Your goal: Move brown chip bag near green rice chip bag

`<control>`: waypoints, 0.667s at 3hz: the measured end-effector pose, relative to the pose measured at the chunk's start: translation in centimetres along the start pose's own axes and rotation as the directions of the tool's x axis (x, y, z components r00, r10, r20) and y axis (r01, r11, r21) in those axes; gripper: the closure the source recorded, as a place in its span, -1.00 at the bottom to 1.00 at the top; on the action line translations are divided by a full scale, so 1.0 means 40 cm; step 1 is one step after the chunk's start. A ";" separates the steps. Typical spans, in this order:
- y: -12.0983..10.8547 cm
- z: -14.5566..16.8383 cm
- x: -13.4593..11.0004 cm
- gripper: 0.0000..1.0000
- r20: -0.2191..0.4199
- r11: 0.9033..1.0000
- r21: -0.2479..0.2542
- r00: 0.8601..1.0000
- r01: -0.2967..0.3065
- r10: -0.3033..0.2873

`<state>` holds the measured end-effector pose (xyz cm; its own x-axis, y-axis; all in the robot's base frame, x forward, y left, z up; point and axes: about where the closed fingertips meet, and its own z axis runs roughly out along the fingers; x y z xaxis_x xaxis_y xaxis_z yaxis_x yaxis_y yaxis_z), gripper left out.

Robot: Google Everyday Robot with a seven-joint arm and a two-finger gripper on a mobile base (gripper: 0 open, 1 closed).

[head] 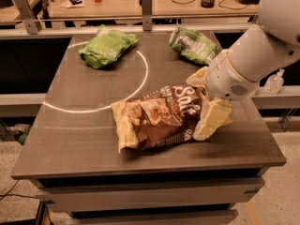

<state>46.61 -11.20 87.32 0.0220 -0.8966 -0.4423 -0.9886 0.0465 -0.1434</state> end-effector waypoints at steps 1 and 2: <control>0.016 0.017 0.003 -0.19 -0.013 1.000 -0.022 1.000 -0.008 0.008; 0.029 0.022 -0.003 0.28 -0.020 0.999 -0.031 0.999 -0.027 0.026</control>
Offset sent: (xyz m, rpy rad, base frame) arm -0.0148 0.0064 -0.0106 -0.0192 0.0623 -0.0350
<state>45.60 -10.66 86.44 -0.0067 -0.9038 -0.4279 -0.9930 0.0566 -0.1039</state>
